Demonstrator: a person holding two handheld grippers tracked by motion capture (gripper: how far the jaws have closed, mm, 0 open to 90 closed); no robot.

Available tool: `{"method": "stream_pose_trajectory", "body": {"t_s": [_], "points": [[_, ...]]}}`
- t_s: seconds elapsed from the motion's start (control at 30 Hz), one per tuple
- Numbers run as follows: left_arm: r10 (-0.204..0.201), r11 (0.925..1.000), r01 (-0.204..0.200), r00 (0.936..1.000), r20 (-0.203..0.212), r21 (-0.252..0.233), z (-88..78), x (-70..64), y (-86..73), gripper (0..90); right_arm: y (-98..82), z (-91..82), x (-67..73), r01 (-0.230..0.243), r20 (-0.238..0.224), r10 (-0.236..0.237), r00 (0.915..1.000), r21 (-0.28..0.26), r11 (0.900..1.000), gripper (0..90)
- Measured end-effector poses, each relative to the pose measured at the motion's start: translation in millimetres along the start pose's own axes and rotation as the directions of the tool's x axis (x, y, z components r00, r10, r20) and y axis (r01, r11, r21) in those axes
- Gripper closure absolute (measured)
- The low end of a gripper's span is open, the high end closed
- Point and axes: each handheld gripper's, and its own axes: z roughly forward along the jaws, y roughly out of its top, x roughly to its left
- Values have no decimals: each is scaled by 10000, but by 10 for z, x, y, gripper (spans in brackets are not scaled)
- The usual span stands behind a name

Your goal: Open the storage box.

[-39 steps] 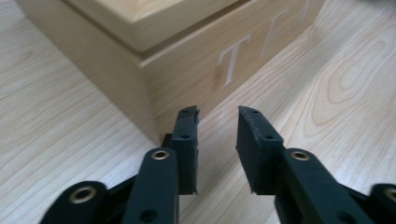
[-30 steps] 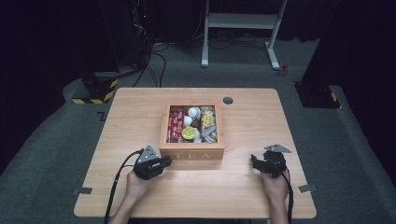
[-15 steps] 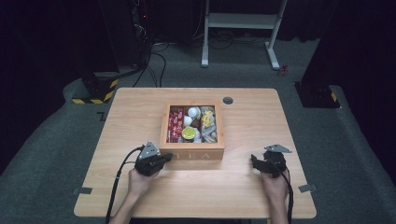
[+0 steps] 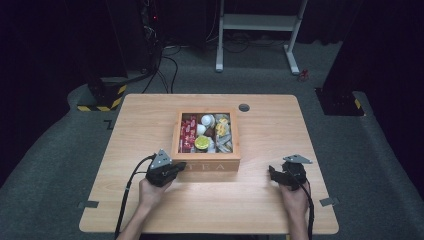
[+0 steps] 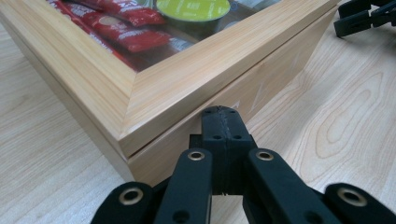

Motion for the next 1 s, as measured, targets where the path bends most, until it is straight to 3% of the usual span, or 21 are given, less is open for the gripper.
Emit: {"method": "stream_pose_trajectory", "body": {"t_s": [1.0], "points": [[-272,9991,272,9996,19,-322,-31,9,102,900,0,0,0,-3,1,3,10000,1,10000,275]]}}
